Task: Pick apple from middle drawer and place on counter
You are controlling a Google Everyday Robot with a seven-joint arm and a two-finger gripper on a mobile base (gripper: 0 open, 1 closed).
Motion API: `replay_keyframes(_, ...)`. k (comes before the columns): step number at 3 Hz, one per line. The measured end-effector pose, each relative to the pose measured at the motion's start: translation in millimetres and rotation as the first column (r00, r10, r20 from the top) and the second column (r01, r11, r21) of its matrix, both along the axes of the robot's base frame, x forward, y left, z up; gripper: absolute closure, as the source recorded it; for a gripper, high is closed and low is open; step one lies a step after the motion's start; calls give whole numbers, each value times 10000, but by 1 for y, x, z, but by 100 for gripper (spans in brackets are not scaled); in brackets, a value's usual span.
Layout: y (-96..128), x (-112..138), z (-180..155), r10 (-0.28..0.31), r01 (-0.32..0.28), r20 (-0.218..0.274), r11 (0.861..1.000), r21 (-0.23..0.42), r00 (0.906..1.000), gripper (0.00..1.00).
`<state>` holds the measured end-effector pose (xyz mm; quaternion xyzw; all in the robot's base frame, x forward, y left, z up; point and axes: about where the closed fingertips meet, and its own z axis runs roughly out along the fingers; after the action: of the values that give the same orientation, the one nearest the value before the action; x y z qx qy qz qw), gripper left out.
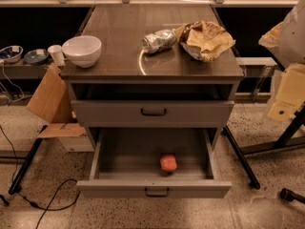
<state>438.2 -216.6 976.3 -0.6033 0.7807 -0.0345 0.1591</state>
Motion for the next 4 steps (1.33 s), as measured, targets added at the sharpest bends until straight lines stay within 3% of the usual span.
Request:
replay_keyframes(1,0,0,0,2,-2,1,10000,0,10000,0)
replay_keyframes(2,17,1,-11,878,-874,326,9961,-137,9956,0)
replay_keyframes(3,62,11,-47,2544,-2528,571,9669,-344,9654,0)
replay_keyframes(4,114,32,-102,4199,-4139,601,9057,-912,9056,0)
